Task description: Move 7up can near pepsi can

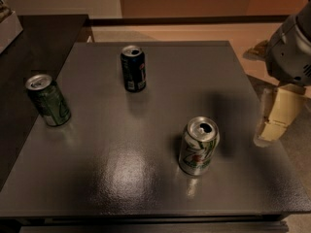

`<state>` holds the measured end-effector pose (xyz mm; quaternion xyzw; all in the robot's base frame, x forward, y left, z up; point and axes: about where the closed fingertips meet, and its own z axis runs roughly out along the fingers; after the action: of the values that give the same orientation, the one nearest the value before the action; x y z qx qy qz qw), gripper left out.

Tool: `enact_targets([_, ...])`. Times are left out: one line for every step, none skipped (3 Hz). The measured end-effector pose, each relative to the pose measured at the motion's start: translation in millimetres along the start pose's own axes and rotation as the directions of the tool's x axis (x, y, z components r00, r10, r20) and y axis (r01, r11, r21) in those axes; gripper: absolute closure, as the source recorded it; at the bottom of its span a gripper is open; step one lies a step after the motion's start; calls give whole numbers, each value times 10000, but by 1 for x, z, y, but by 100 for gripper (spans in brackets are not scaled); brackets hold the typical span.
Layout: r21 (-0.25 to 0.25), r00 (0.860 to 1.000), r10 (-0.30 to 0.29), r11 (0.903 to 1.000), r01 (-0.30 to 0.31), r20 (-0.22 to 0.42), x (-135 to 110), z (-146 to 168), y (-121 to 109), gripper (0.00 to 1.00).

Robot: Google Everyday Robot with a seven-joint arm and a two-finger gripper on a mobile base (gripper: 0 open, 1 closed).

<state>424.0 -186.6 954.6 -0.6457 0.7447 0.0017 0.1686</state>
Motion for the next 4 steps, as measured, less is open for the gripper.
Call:
enact_targets([-706,9915,-752,9940,830,1060,-21,19,26,0])
enact_targets([-1324,9710,-1269,9789,1556,2026,-42,30,51,0])
enact_targets([-1569,9473,-1635,9646,2122,2755,-59,42,67,0])
enact_targets([-1608,9312,-1695,9597,2304,3228,-69,55,68,2])
